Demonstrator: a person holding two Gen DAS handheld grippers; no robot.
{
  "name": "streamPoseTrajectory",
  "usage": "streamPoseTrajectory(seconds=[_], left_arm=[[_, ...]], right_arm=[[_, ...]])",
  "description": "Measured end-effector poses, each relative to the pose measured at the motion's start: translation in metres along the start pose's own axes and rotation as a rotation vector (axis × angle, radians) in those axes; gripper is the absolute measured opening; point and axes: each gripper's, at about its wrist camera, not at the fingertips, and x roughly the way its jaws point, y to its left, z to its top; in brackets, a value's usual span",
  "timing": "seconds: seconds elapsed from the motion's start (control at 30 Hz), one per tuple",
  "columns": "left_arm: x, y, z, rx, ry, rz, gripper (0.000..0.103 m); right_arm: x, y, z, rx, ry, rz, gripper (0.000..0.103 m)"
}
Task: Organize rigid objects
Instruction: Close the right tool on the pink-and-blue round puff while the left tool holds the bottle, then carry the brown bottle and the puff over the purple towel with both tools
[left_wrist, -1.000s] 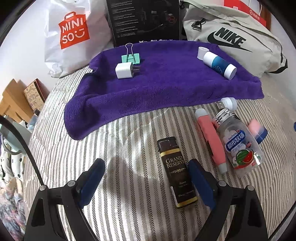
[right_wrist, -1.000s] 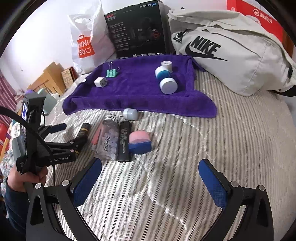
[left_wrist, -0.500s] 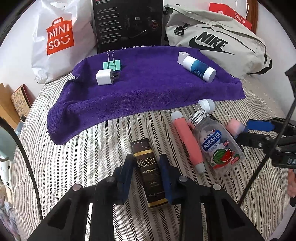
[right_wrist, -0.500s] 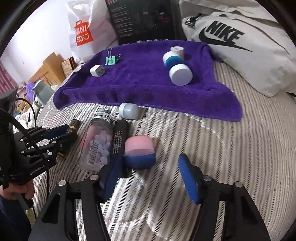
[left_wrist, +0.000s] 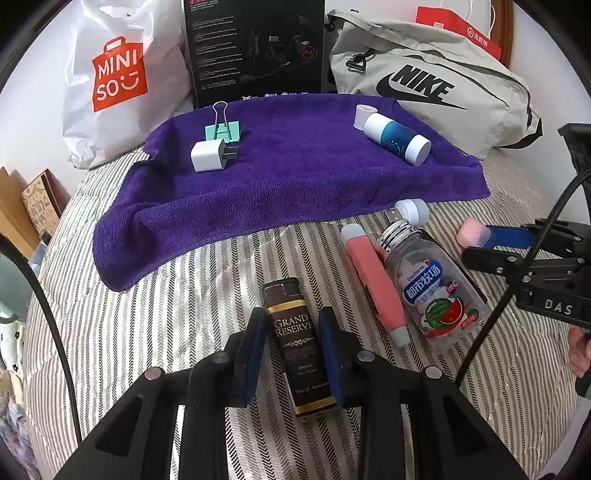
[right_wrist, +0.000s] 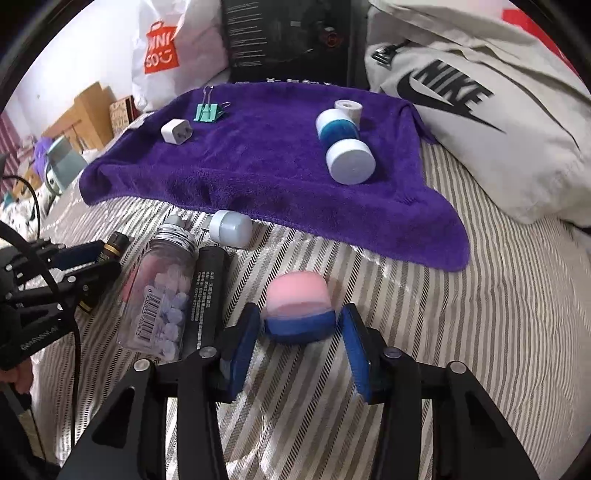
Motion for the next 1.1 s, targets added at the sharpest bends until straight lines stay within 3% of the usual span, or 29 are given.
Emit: streamPoseTrajectory(seconds=[0.2,0.3,0.4,0.67,0.8,1.1], left_arm=[[0.0,0.001,-0.001,-0.001,-0.011,-0.008,0.029],[-0.001,0.002,-0.002,0.003,-0.015,-0.015,0.028],[-0.005,0.007,-0.004,-0.003,0.002,-0.021,0.027],[-0.005,0.008,-0.007,0.006,-0.009,-0.013,0.027],[-0.008,0.019,-0.007,-0.031,0.004,-0.051,0.026],[-0.017,0.027,-0.01,-0.032,0.006,-0.056,0.025]], right_arm=[[0.0,0.0,0.0,-0.022,-0.005,-0.003,0.046],[-0.001,-0.004,0.001,-0.011,0.002,0.001,0.037],[-0.006,-0.013,-0.001,0.032,0.012,0.03,0.037],[-0.004,-0.009,-0.004,0.002,-0.005,-0.004,0.037],[-0.006,-0.015,-0.003,0.028,0.009,0.027,0.037],[-0.01,-0.018,-0.007,0.053,-0.002,0.059,0.037]])
